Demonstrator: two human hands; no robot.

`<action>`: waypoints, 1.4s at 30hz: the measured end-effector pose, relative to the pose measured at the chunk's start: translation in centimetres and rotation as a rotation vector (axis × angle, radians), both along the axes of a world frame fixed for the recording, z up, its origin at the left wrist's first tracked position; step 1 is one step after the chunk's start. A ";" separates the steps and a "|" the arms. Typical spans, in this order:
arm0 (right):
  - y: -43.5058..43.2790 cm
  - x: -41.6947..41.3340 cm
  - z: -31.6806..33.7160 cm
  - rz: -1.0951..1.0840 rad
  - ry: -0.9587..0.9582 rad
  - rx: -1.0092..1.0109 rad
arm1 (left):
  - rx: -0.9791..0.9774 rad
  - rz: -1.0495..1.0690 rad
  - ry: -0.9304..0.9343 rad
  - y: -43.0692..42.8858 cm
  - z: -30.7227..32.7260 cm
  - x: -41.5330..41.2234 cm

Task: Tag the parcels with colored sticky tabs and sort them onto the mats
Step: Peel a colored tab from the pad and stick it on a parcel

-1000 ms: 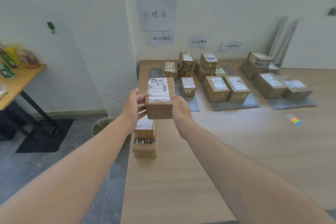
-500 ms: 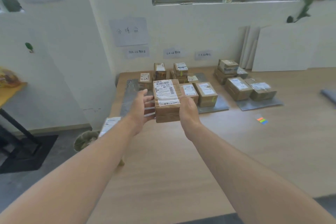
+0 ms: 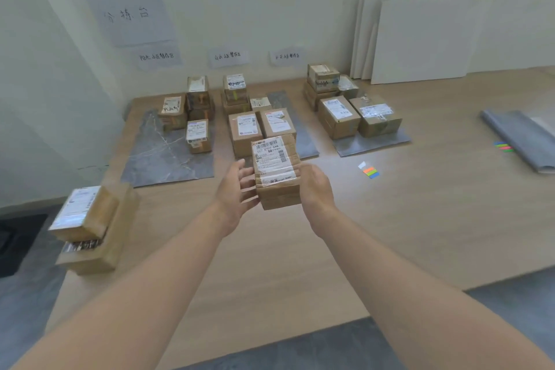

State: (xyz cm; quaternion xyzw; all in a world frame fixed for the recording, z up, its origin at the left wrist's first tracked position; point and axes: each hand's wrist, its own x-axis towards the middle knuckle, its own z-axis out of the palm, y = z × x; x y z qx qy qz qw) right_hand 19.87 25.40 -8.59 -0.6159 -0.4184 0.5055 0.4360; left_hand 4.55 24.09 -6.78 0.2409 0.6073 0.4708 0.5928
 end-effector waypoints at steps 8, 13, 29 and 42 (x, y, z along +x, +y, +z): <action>5.8 3.8 -5.5 -0.055 -0.056 -0.106 | -0.100 -0.046 -0.034 7.0 -6.5 3.9; 9.1 5.5 -9.5 -0.079 -0.070 -0.173 | -0.163 -0.041 -0.047 10.1 -10.5 5.4; 11.7 10.6 -18.9 0.178 -0.097 -0.322 | -0.361 0.086 0.001 10.2 -17.6 10.2; 15.9 15.3 -20.1 0.113 -0.104 -0.212 | -0.179 0.146 0.476 14.9 -15.7 12.4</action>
